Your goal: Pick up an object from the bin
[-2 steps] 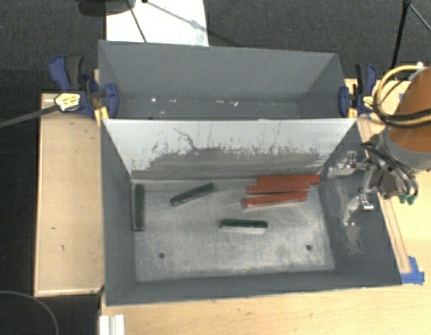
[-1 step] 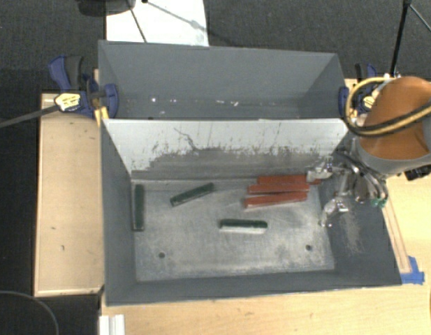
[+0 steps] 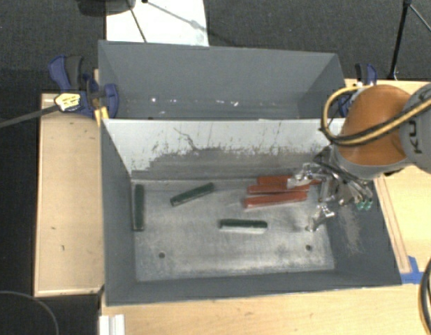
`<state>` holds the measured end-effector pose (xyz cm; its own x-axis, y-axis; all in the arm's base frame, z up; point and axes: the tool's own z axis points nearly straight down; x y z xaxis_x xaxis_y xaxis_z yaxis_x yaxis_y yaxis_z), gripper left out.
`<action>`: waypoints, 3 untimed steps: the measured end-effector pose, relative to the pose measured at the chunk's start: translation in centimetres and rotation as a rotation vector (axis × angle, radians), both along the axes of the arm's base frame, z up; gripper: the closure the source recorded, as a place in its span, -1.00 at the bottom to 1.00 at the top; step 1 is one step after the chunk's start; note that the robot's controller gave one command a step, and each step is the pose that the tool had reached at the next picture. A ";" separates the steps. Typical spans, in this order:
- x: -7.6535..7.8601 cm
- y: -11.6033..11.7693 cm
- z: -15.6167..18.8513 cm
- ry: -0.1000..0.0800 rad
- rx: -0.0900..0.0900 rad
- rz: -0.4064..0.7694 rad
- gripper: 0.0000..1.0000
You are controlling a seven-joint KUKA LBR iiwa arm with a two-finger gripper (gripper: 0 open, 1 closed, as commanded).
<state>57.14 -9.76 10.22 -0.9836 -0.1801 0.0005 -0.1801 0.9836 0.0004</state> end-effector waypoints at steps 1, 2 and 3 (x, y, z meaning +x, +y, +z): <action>0.2 0.5 -0.9 0.000 0.002 0.038 -1.00; 2.6 4.8 -1.9 -0.037 -0.004 -0.128 1.00; 2.6 4.8 -1.9 -0.037 -0.004 -0.128 1.00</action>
Offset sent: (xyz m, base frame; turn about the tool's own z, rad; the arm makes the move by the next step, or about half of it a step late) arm 0.0155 0.0520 -0.0322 0.1260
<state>59.77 -4.94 8.30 -0.9979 -0.0537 -0.0358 -0.0534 0.9985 -0.0079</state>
